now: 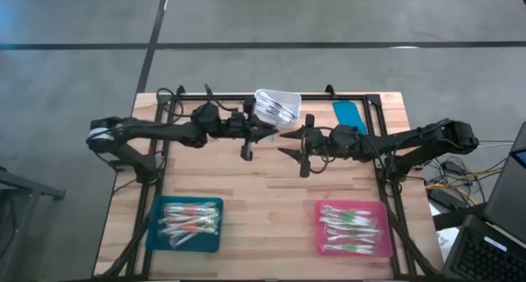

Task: Pick & Place Toothbrushes
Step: Put the green toothbrush into the pink bin

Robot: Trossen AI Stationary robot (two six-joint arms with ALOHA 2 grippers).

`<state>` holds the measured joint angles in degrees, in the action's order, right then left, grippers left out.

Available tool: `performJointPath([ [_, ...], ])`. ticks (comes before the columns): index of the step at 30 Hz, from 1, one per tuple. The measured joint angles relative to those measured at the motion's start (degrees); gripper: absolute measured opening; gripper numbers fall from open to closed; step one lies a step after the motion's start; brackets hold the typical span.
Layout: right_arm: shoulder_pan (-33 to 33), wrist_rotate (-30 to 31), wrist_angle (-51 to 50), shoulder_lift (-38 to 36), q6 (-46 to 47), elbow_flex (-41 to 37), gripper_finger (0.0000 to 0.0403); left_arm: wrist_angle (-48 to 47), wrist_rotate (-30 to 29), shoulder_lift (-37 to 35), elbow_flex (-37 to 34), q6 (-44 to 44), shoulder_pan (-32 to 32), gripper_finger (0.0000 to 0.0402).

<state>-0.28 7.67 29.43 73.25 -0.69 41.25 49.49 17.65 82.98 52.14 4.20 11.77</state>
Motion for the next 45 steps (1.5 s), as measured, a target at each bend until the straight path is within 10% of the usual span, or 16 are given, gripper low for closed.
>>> performJointPath([
  [28, -0.54, 4.28, -0.12, 0.09, -3.32, 1.51, 0.0022, -0.52, 4.80, 6.07, 6.45, -1.45, -0.24, 0.0027],
  [45, -0.52, 4.65, -4.62, -3.02, -2.31, 1.51, 0.0017, -9.21, 2.31, 2.10, 6.34, -2.35, 0.11, 0.0251],
])
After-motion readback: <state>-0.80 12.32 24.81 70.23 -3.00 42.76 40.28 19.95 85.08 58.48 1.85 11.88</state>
